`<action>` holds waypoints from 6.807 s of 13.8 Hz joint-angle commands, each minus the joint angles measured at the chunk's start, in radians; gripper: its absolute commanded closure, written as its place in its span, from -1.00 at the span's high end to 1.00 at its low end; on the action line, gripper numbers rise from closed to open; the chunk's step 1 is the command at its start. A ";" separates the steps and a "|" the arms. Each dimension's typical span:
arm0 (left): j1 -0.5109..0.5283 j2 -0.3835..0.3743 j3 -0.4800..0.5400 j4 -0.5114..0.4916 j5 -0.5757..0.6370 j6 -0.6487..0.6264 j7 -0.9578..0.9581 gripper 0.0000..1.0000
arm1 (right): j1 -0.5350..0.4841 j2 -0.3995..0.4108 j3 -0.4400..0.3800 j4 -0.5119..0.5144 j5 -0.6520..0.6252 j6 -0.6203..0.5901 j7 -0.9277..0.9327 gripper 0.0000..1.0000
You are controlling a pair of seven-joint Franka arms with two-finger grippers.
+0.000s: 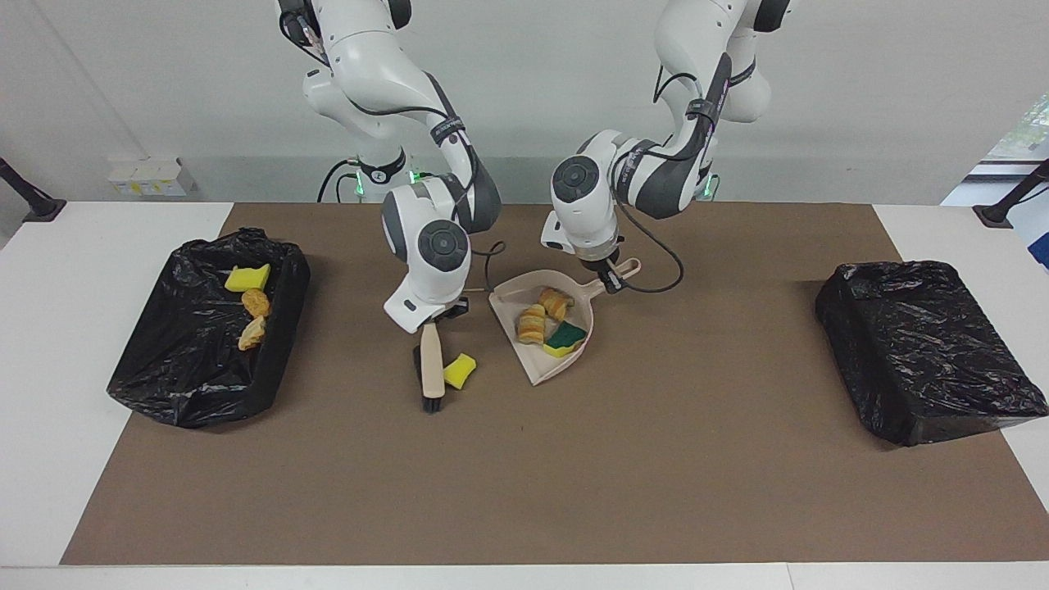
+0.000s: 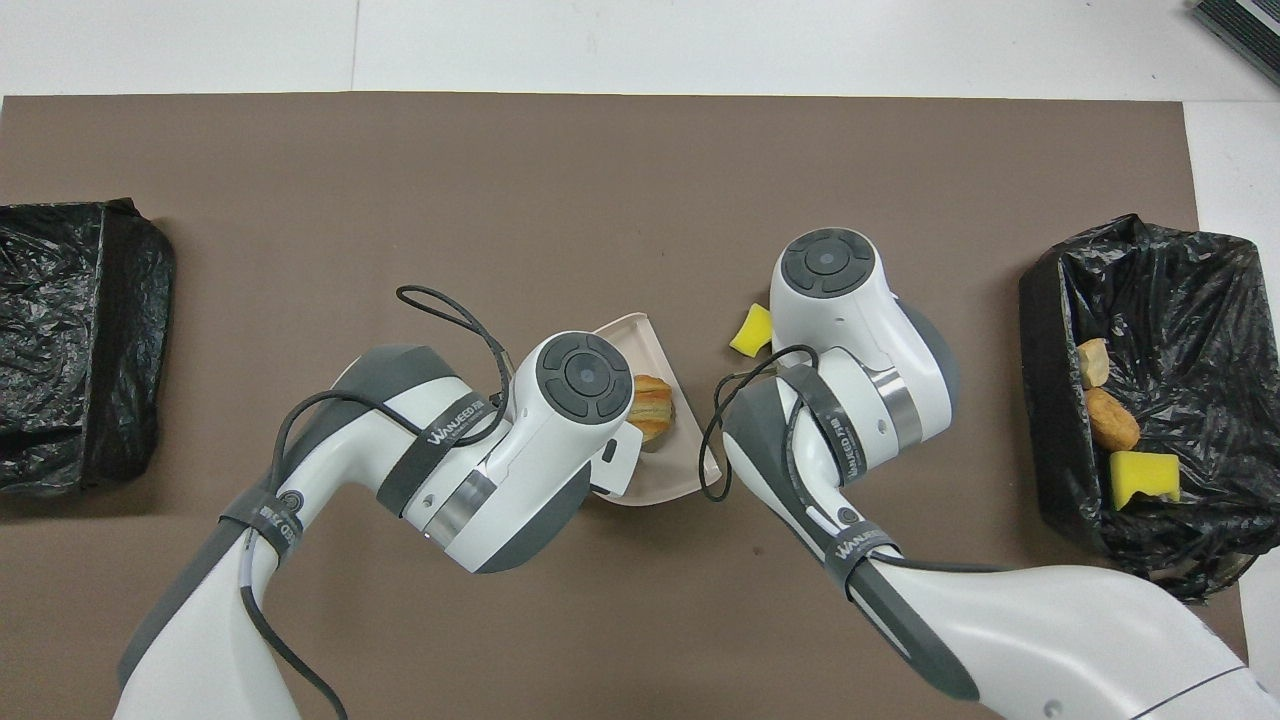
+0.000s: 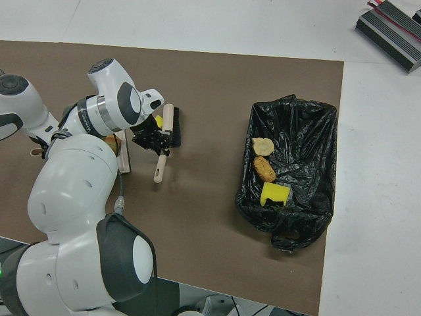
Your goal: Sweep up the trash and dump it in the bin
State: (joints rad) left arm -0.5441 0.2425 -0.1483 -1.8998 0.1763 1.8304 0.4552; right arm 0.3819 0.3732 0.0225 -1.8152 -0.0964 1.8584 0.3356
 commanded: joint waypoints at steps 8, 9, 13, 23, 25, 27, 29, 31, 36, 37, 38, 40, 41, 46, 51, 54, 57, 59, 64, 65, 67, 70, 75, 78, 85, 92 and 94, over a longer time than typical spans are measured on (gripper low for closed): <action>-0.004 -0.045 0.004 -0.077 0.022 0.055 -0.004 -1.00 | 0.028 -0.023 0.043 -0.049 0.388 0.019 -0.484 -1.00; -0.004 -0.045 0.004 -0.079 0.022 0.069 -0.003 -1.00 | 0.032 -0.027 0.043 -0.056 0.386 0.019 -0.492 -1.00; 0.004 -0.048 0.004 -0.097 0.022 0.115 0.100 -1.00 | -0.047 -0.030 0.036 -0.078 0.360 -0.014 -0.540 -1.00; 0.055 -0.169 0.010 -0.108 0.022 0.096 0.339 -1.00 | -0.230 -0.161 0.031 -0.076 0.238 -0.165 -0.371 -1.00; 0.119 -0.231 0.010 -0.123 0.022 0.096 0.416 -1.00 | -0.209 -0.169 0.037 -0.078 0.230 -0.160 -0.272 -1.00; 0.182 -0.282 0.012 -0.128 0.022 0.086 0.479 -1.00 | -0.187 -0.168 0.040 -0.078 0.228 -0.142 -0.241 -1.00; 0.287 -0.319 0.012 -0.122 0.023 0.087 0.526 -1.00 | -0.143 -0.171 0.042 -0.079 0.231 -0.127 -0.163 -1.00; 0.412 -0.328 0.010 -0.098 0.023 0.089 0.685 -1.00 | -0.066 -0.180 0.042 -0.079 0.247 -0.122 -0.074 -1.00; 0.735 -0.289 0.010 -0.027 0.023 0.170 1.009 -1.00 | 0.165 -0.177 0.042 -0.090 0.314 -0.104 0.221 -1.00; 0.809 -0.279 0.012 -0.016 0.023 0.203 1.083 -1.00 | 0.205 -0.180 0.042 -0.117 0.332 -0.079 0.270 -1.00; 0.876 -0.261 0.012 0.007 0.028 0.229 1.150 -1.00 | 0.239 -0.181 0.042 -0.133 0.358 -0.059 0.290 -1.00; 0.975 -0.206 0.012 0.097 0.061 0.248 1.230 -1.00 | 0.291 -0.178 0.042 -0.167 0.397 -0.010 0.312 -1.00; 1.010 -0.172 0.012 0.157 0.090 0.247 1.263 -1.00 | 0.310 -0.180 0.042 -0.193 0.411 0.013 0.295 -1.00; 1.102 -0.016 0.012 0.363 0.279 0.308 1.355 -1.00 | 0.363 -0.220 0.042 -0.285 0.458 0.045 0.232 -1.00; 1.084 -0.005 0.012 0.344 0.607 0.403 1.321 -1.00 | 0.411 -0.260 0.042 -0.365 0.527 0.137 0.235 -1.00; 1.053 -0.017 0.010 0.327 0.736 0.368 1.266 -1.00 | 0.410 -0.263 0.042 -0.368 0.529 0.136 0.235 0.00; 1.053 -0.037 0.010 0.327 0.822 0.324 1.267 -1.00 | 0.385 -0.237 0.034 -0.310 0.527 0.091 0.235 1.00; 1.041 -0.063 0.010 0.327 0.841 0.281 1.267 -1.00 | 0.303 -0.223 0.034 -0.256 0.509 0.061 0.220 1.00; 0.949 -0.107 0.000 0.317 0.868 0.129 1.243 -1.00 | 0.105 -0.220 0.034 -0.060 0.373 -0.085 0.099 1.00; 0.917 -0.127 -0.002 0.285 0.861 0.084 1.191 -1.00 | 0.057 -0.218 0.034 -0.021 0.350 -0.117 0.027 1.00; 0.847 -0.179 -0.002 0.204 0.817 0.018 1.114 -1.00 | -0.033 -0.220 0.034 0.023 0.331 -0.143 -0.100 1.00; 0.707 -0.216 -0.002 0.137 0.697 -0.130 1.003 -1.00 | -0.122 -0.220 0.036 0.079 0.221 -0.176 -0.242 1.00; 0.523 -0.229 -0.002 0.056 0.484 -0.258 0.691 -1.00 | -0.263 -0.218 0.031 0.131 0.141 -0.180 -0.438 1.00; 0.411 -0.212 -0.002 0.019 0.353 -0.247 0.435 -1.00 | -0.337 -0.209 0.031 0.178 0.098 -0.182 -0.573 1.00; 0.178 -0.072 -0.002 0.045 0.056 -0.145 -0.223 -1.00 | -0.405 -0.238 -0.015 0.223 0.034 -0.186 -0.558 1.00; 0.058 0.053 -0.002 0.148 -0.178 0.010 -0.769 -1.00 | -0.428 -0.249 -0.065 0.267 0.037 -0.182 -0.560 1.00; 0.024 0.122 -0.001 0.198 -0.242 0.047 -0.890 -1.00 | -0.423 -0.247 -0.073 0.310 0.038 -0.203 -0.558 1.00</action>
State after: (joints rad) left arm -0.4742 0.2940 -0.1697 -1.7733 -0.0188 1.8526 -0.3244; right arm -0.0433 0.1285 -0.0449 -1.5465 -0.0524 1.6860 -0.2218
